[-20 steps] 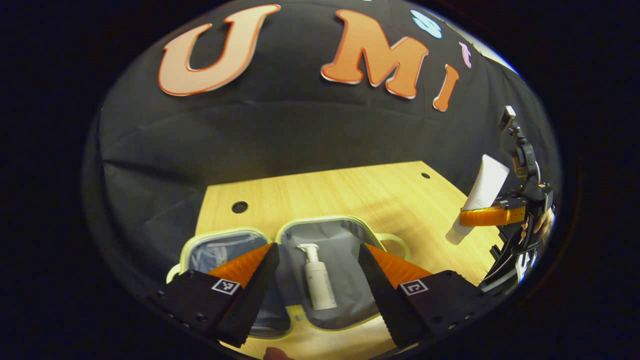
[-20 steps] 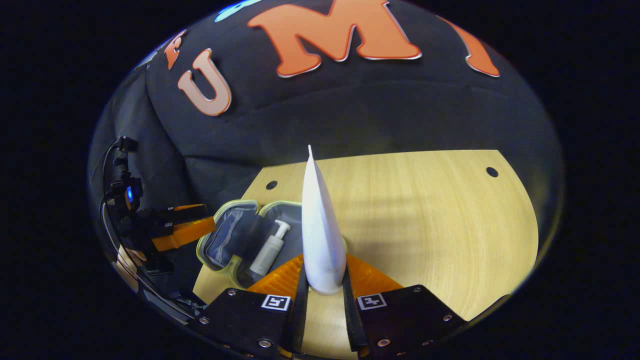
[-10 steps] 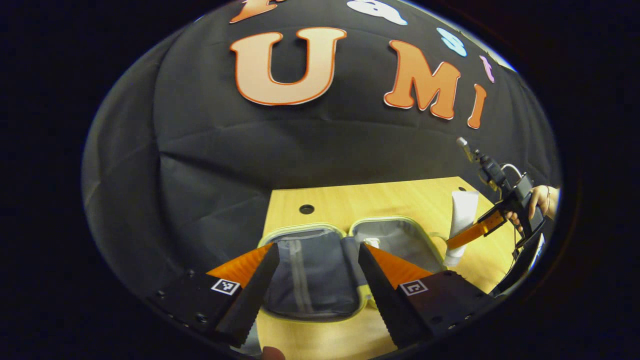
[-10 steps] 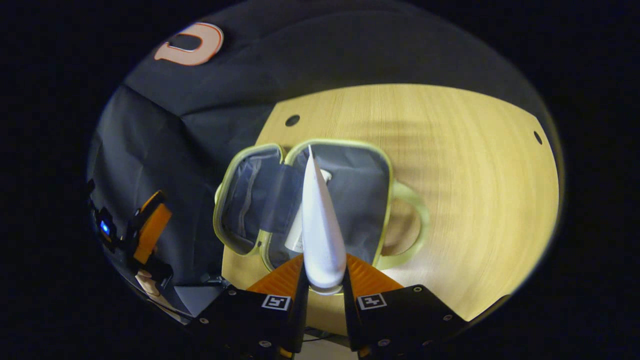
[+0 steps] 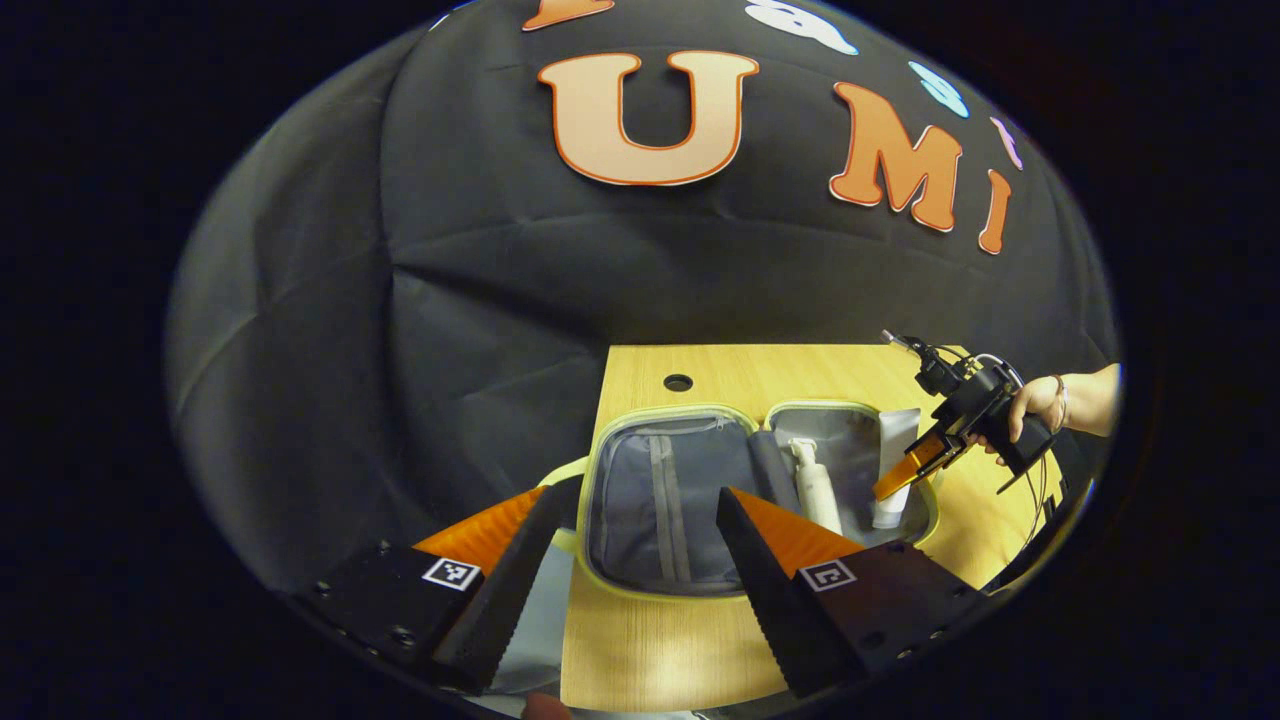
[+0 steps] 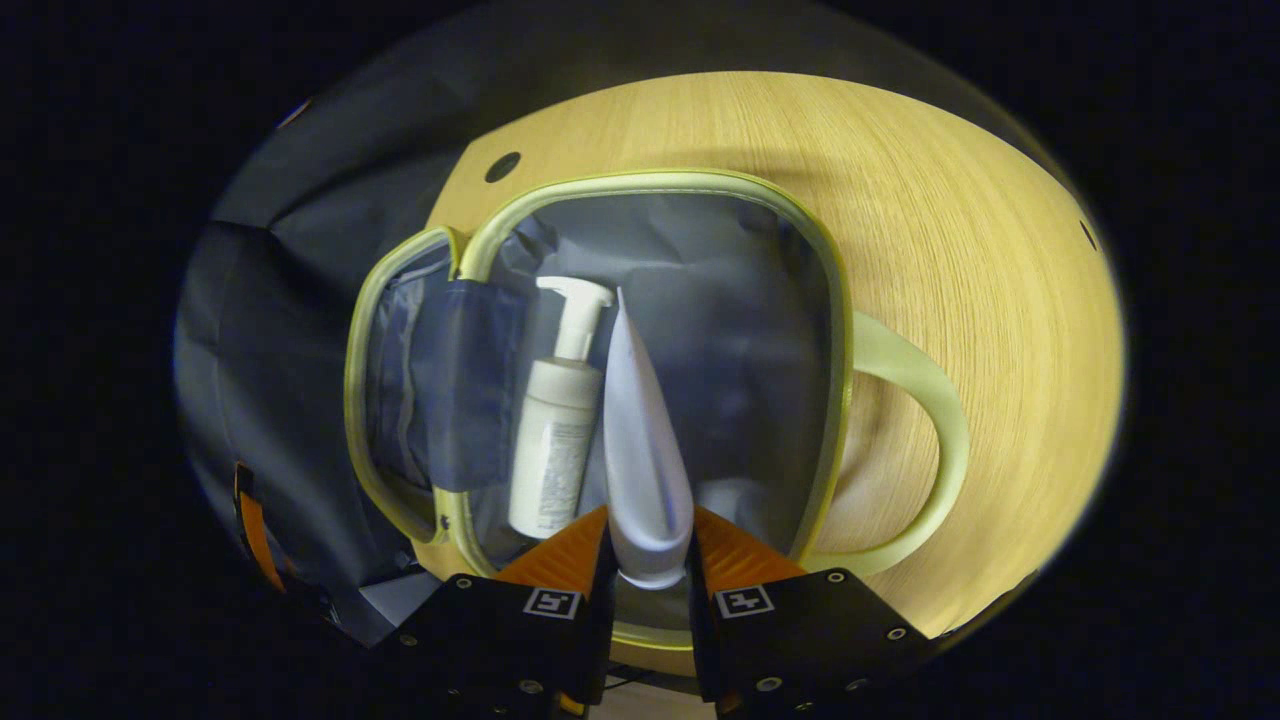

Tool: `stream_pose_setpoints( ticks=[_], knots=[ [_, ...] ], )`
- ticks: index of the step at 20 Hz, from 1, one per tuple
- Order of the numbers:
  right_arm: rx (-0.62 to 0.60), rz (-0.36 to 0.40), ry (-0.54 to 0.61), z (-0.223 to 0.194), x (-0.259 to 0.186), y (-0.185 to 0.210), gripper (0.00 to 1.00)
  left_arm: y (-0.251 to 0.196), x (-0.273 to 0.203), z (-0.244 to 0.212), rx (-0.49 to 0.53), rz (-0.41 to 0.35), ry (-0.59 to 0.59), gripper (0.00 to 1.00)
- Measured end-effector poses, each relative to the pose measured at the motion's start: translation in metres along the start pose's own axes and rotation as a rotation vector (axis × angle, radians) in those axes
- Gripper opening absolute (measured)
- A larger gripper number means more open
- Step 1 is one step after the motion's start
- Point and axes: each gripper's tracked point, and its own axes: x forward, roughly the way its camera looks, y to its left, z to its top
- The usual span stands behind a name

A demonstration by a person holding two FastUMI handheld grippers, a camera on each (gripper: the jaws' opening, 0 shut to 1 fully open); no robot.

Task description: First open the suitcase, pack the skin care products into it, and then close the suitcase.

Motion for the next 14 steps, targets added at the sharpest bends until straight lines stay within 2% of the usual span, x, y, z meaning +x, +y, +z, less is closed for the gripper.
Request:
stream_pose_setpoints(
  ticks=[2,3,4,6,8,9,10,14],
  knots=[
    [0.001,-0.018,0.003,0.000,0.004,-0.005,0.29,0.000,-0.001,-0.007,-0.009,-0.003,0.017,1.00],
    [0.005,-0.023,0.004,0.000,0.006,-0.006,0.41,0.000,-0.001,-0.010,-0.014,-0.002,0.024,1.00],
    [0.008,-0.017,0.003,-0.001,0.006,-0.004,0.38,0.000,-0.002,-0.013,-0.018,-0.002,0.029,1.00],
    [0.008,0.005,-0.002,-0.003,0.004,0.003,0.41,-0.001,-0.002,-0.017,-0.022,-0.002,0.038,1.00],
    [0.004,0.036,-0.026,0.001,-0.001,0.011,0.49,0.000,-0.002,-0.019,-0.020,0.006,0.041,1.00],
    [0.000,0.048,-0.036,0.001,-0.005,0.014,0.50,-0.001,-0.002,-0.018,-0.021,0.006,0.037,1.00],
    [-0.001,0.058,-0.045,0.003,-0.007,0.017,0.64,-0.003,-0.003,-0.018,-0.023,0.003,0.035,1.00],
    [-0.030,0.086,-0.113,0.009,-0.022,0.024,0.95,-0.005,-0.003,-0.014,-0.014,0.005,0.017,1.00]
  ],
)
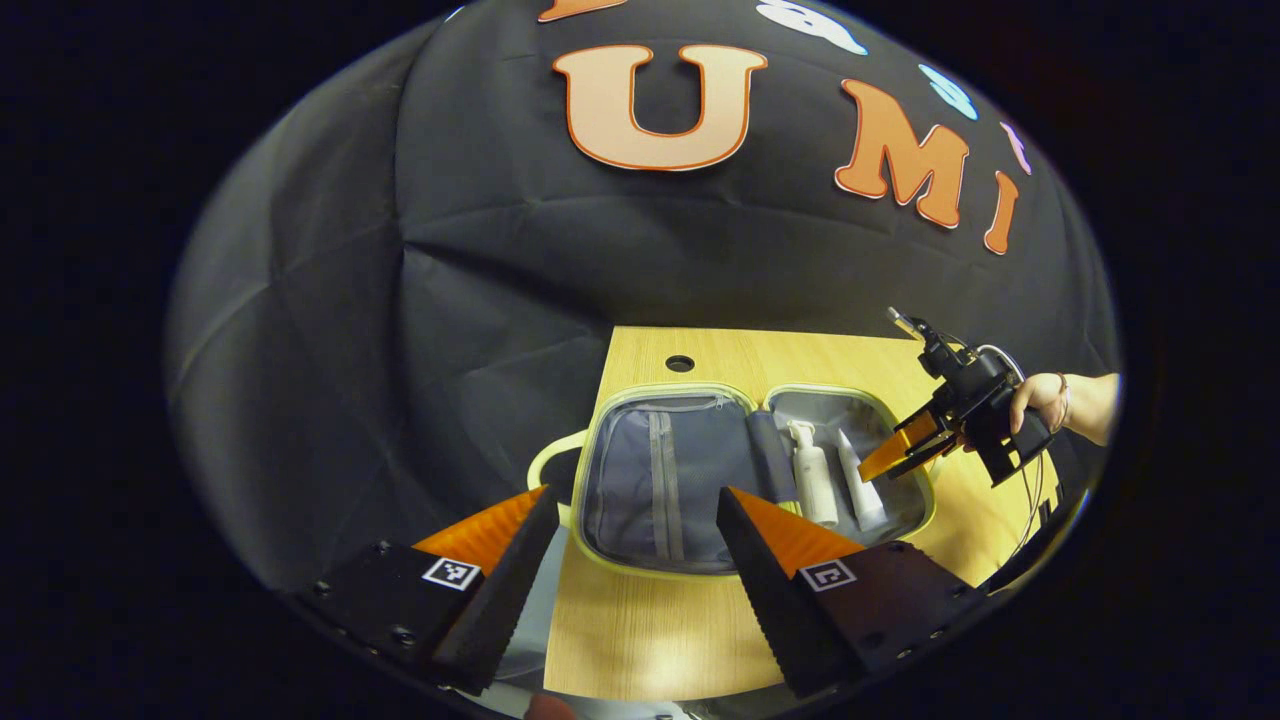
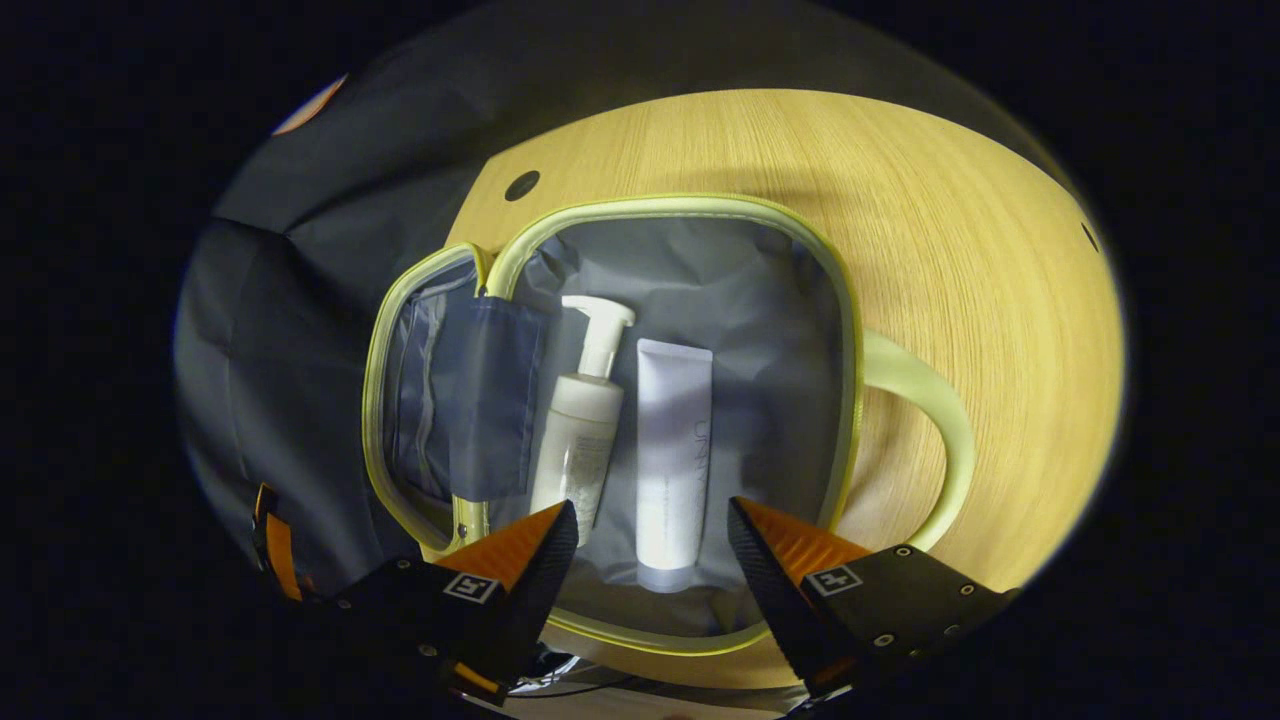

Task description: First open the suitcase, pack the skin care products into it, and then close the suitcase.

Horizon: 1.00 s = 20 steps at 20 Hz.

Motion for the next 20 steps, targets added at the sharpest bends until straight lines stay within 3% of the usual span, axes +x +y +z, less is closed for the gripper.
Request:
stream_pose_setpoints(
  ticks=[4,8,11,14,18,20],
  knots=[
    [-0.028,0.042,-0.099,0.012,-0.029,0.015,0.95,0.011,0.006,0.006,-0.007,0.009,-0.023,1.00],
    [-0.002,0.093,-0.230,0.023,-0.068,0.040,0.95,0.050,0.031,0.002,-0.059,0.004,-0.038,1.00],
    [-0.005,0.060,-0.320,0.025,-0.086,0.043,0.95,0.097,0.062,-0.007,-0.096,-0.003,-0.040,1.00],
    [0.003,-0.009,-0.386,0.020,-0.095,0.039,0.95,0.127,0.099,-0.019,-0.182,-0.073,-0.016,0.98],
    [0.050,-0.020,-0.420,0.009,-0.101,0.046,0.95,0.138,0.147,-0.029,-0.307,-0.216,-0.006,0.98],
    [0.057,-0.045,-0.429,0.005,-0.103,0.044,0.95,0.141,0.175,-0.045,-0.357,-0.247,0.035,0.98]
  ],
)
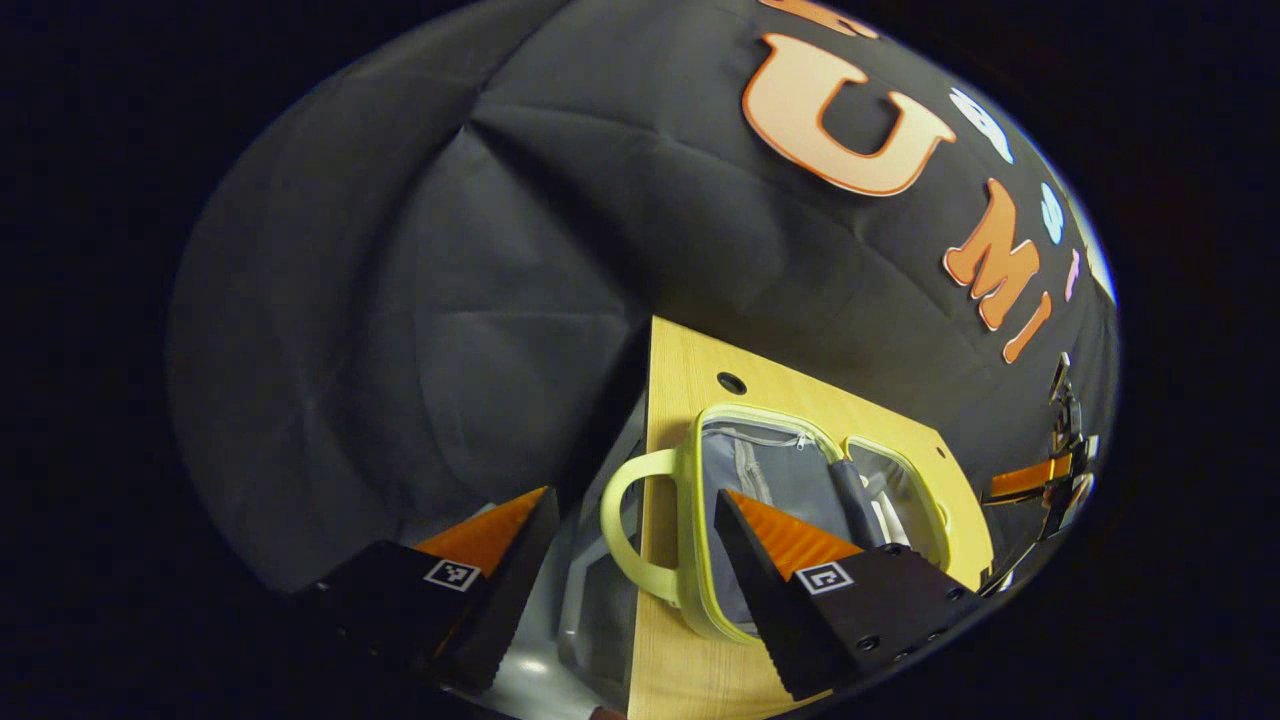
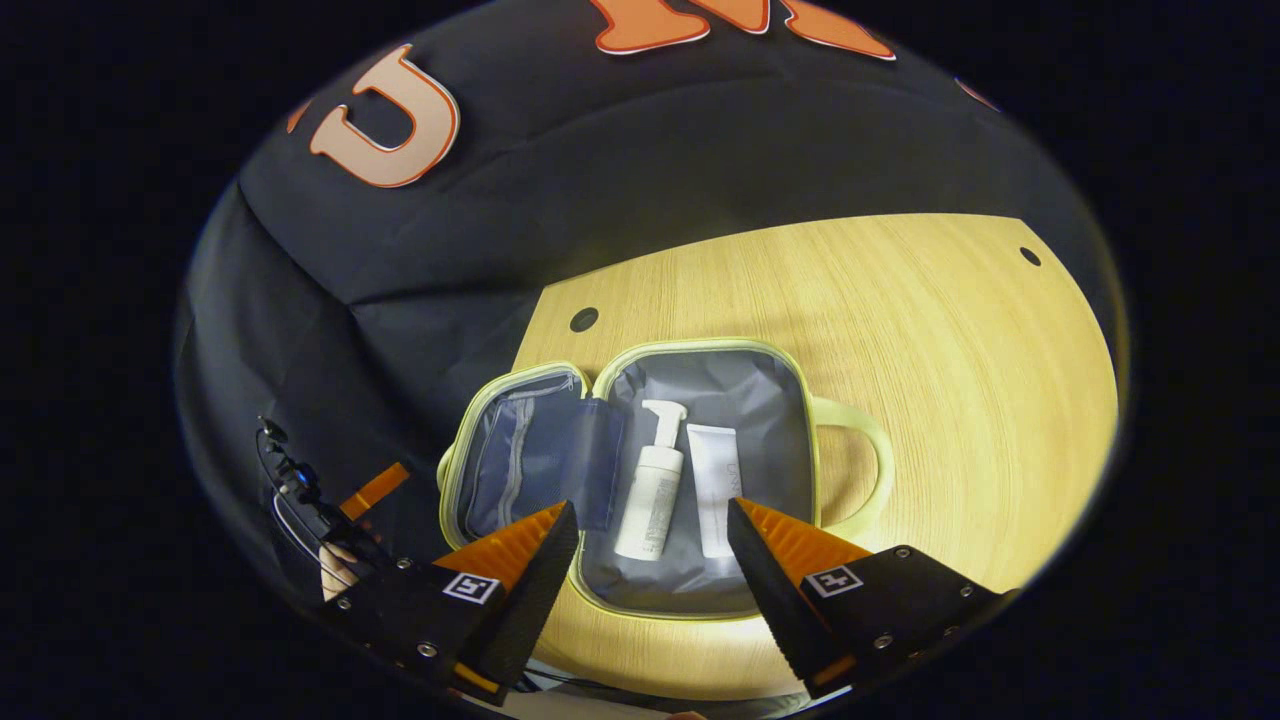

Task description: First open the suitcase, pack the skin care products into it, and then close the suitcase.

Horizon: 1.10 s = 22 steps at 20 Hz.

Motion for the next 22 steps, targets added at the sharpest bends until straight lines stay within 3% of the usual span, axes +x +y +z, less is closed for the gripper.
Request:
stream_pose_setpoints(
  ticks=[8,9,11,13,15,22],
  knots=[
    [0.079,-0.069,-0.023,-0.008,-0.017,-0.017,0.96,0.016,0.071,-0.053,-0.116,-0.103,0.164,0.96],
    [0.085,-0.076,-0.030,-0.006,-0.020,-0.021,0.96,0.012,0.075,-0.054,-0.139,-0.117,0.168,0.89],
    [0.118,-0.064,-0.036,-0.006,-0.024,-0.021,0.96,0.001,0.077,-0.057,-0.178,-0.149,0.170,0.56],
    [0.138,-0.055,-0.034,-0.008,-0.024,-0.025,0.96,-0.003,0.081,-0.053,-0.201,-0.125,0.153,0.23],
    [0.130,-0.066,-0.039,-0.008,-0.024,-0.032,0.96,-0.016,0.077,-0.041,-0.172,-0.119,0.144,0.08],
    [0.138,0.005,-0.060,0.015,-0.039,-0.042,0.96,-0.072,0.019,0.011,0.073,-0.047,0.093,0.07]
  ],
)
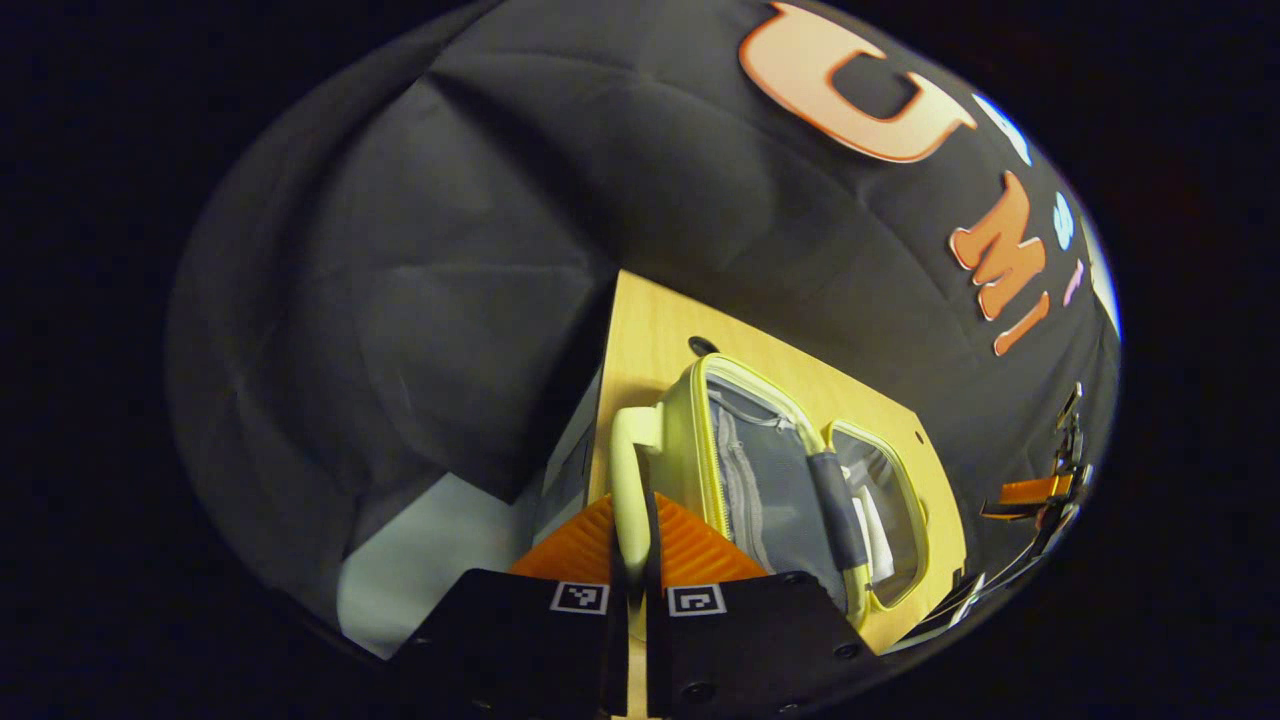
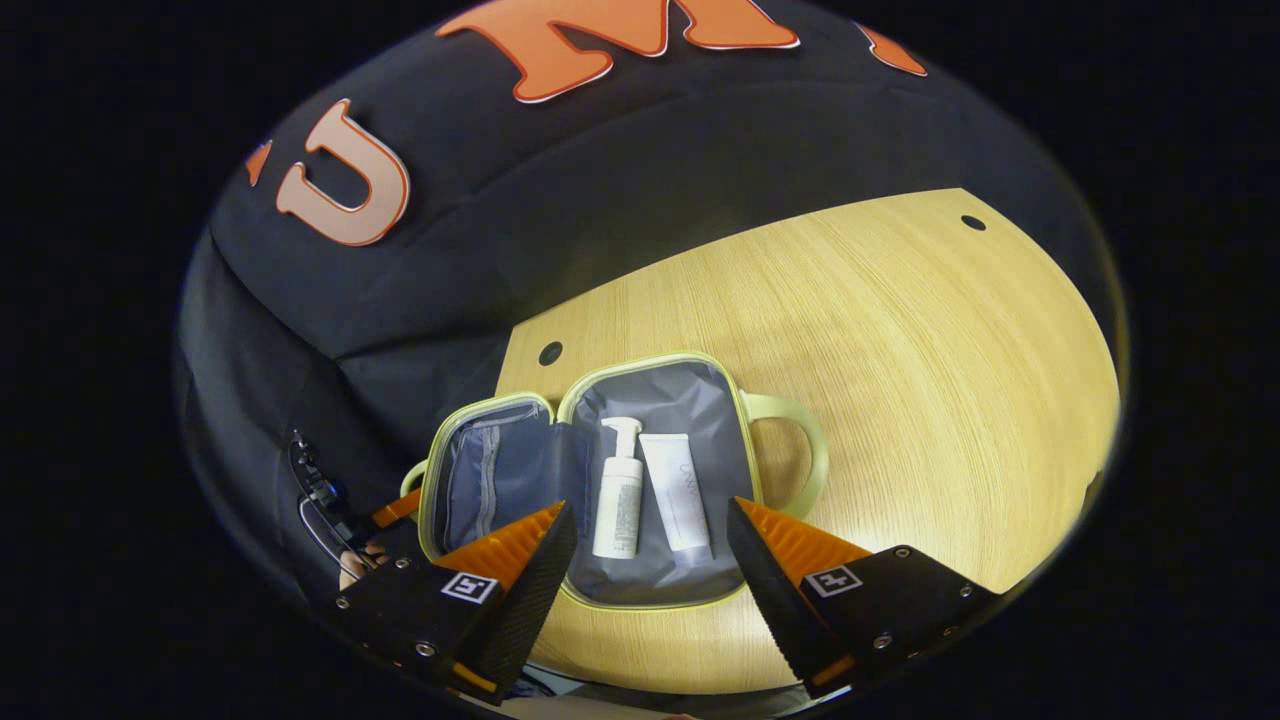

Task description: First open the suitcase, pack the skin care products into it, and then close the suitcase.

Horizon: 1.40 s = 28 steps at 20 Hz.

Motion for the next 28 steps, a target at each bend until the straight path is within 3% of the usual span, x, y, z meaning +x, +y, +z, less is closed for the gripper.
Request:
stream_pose_setpoints(
  ticks=[5,11,16,21,28],
  knots=[
    [-0.024,0.064,-0.030,0.040,-0.019,-0.012,0.95,-0.074,-0.055,0.044,0.101,0.002,-0.054,0.07],
    [-0.137,0.080,-0.203,0.118,-0.057,-0.046,0.96,-0.206,-0.076,0.077,0.232,-0.038,-0.095,0.07],
    [-0.218,0.020,-0.357,0.181,-0.092,-0.105,0.96,-0.321,-0.049,0.080,0.299,-0.105,-0.090,0.07],
    [-0.319,-0.087,-0.508,0.217,-0.130,-0.165,0.95,-0.400,-0.007,0.055,0.322,-0.177,-0.048,0.08],
    [-0.342,-0.128,-0.509,0.218,-0.138,-0.241,0.95,-0.490,0.083,-0.029,0.325,-0.218,0.086,0.07]
  ],
)
